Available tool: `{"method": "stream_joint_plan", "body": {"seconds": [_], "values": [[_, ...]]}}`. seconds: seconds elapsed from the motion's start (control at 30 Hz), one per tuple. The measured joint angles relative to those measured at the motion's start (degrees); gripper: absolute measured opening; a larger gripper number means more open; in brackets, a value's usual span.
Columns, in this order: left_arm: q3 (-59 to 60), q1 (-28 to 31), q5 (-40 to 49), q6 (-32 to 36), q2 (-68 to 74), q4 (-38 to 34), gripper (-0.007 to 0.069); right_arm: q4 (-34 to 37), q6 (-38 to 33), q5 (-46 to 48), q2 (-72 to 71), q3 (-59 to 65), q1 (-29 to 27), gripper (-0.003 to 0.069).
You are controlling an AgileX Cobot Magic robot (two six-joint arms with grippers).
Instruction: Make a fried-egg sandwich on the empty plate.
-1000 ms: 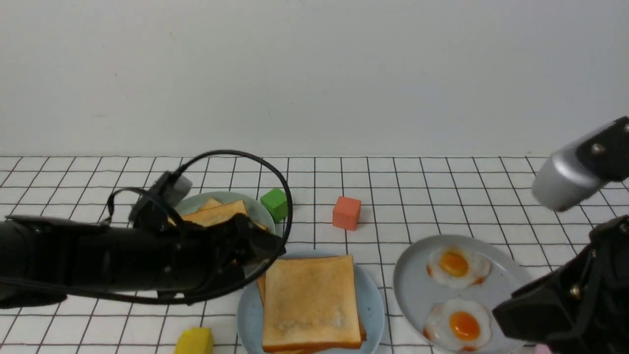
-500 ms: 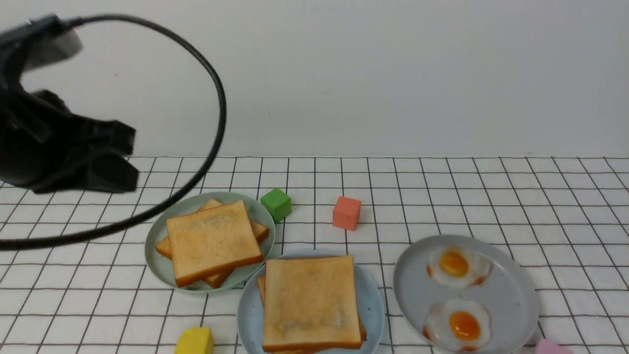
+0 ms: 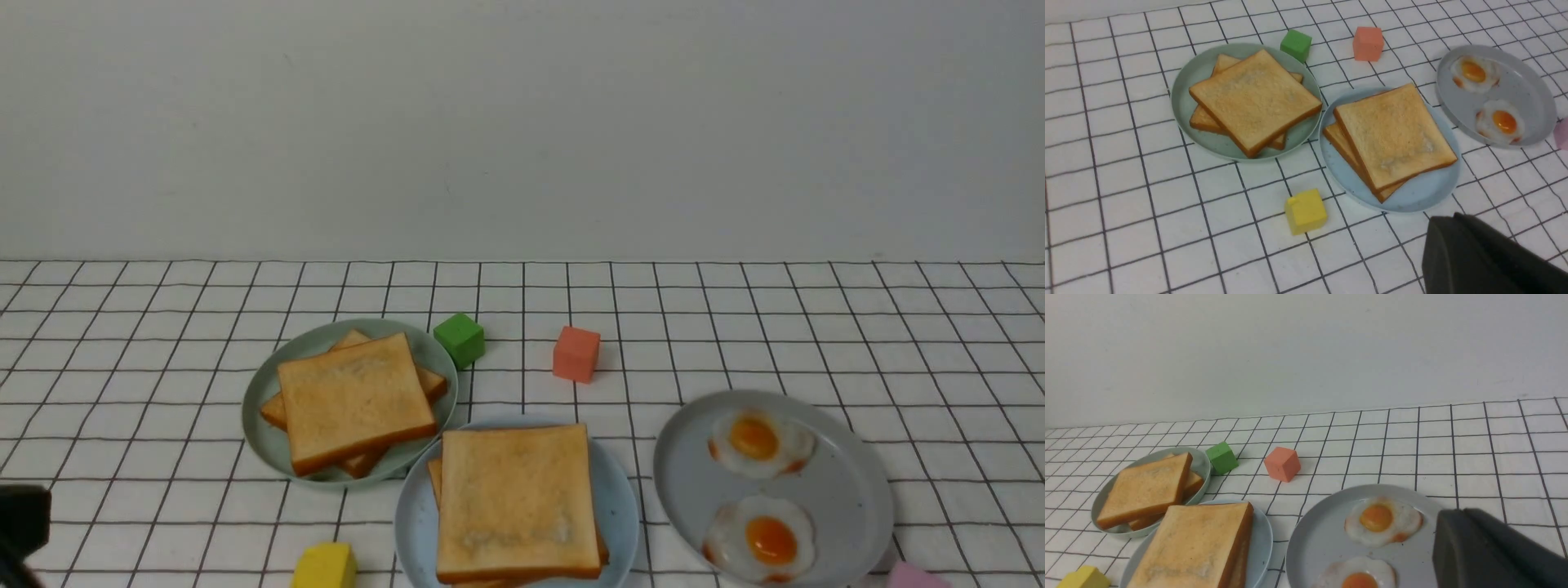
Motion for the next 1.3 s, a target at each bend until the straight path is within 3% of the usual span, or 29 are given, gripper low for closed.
{"method": "stream_joint_plan", "body": {"seconds": [0.2,0.57,0.67,0.77,0.87,0.93,1.1,1.3], "values": [[6.4,0.0,-5.6,-7.7,-6.0,-2.3,-0.0013,-0.2,0.0,0.1,-0.5,2.5,0.0,-0.0004],[7.3,0.0,-6.1,-8.3,-6.2,-1.8,-0.0013,-0.2,0.0,1.3,-0.5,3.8,0.0,0.0003],[10.5,0.4,-11.4,-8.6,-8.2,6.2,-0.0013,-0.2,0.0,1.5,-0.5,3.8,0.0,0.0003],[18.6,1.9,-17.9,-19.1,-15.2,18.8,-0.0013,-0.2,0.0,1.6,-0.5,3.9,0.0,0.0006],[31.1,2.9,-24.2,-25.2,-22.1,25.6,-0.0013,-0.2,0.0,1.6,-0.5,3.9,0.0,0.0007],[34.7,3.3,-25.5,-24.8,-24.3,25.3,-0.0013,-0.2,0.0,1.6,-0.5,3.9,0.0,0.0008],[43.6,5.8,-28.2,-15.0,-26.6,17.0,-0.0013,-0.4,0.0,1.8,-0.5,4.0,0.0,0.0014],[43.8,5.8,-28.6,-14.9,-26.6,16.3,-0.001,-0.4,0.0,1.9,-0.5,4.0,0.0,0.0018]]}}
